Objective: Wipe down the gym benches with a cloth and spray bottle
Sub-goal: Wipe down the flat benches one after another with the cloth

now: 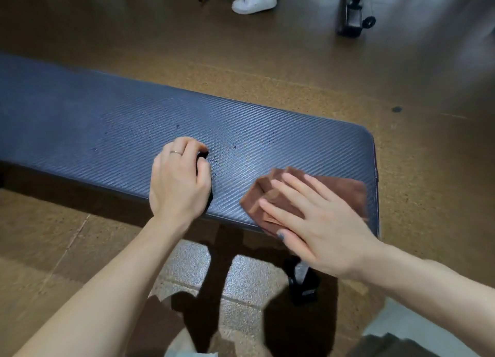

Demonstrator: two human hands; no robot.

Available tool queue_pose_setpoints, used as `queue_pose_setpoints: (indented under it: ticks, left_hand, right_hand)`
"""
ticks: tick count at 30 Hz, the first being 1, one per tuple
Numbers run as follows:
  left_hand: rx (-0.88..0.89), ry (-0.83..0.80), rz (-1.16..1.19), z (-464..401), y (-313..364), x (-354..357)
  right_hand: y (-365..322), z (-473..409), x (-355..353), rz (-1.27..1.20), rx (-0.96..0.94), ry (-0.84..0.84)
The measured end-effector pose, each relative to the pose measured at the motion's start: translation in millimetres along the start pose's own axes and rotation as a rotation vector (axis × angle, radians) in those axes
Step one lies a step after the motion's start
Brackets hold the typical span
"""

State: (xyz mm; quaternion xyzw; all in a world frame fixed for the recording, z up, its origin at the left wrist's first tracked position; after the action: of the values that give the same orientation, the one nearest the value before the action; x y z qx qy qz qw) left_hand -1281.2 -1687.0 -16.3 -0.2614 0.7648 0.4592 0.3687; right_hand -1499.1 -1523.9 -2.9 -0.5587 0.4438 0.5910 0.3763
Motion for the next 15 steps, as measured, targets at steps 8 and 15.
queue_pose_setpoints:
  ticks: [8, 15]
  left_hand:
    - [0.041, -0.059, 0.063, -5, -8, -8]
    - [0.079, -0.036, -0.063, -20, -40, -28]
  right_hand:
    - [-27, -49, 1, 0.024, -0.079, 0.021]
    - [8, 30, 5, 0.073, -0.037, 0.024]
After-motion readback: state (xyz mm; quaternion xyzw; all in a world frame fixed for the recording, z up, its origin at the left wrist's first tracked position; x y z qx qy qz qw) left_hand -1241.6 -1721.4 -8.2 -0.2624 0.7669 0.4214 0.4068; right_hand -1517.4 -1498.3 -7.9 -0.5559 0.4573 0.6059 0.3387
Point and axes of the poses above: each hand's wrist, its own z-axis away from the middle knuckle, its own x-axis out of the palm, y = z × x, the point moved 1 cm from there along -z, towards the middle knuckle, and after that the axes turned 6 degrees about z, right-handed, at the moved point
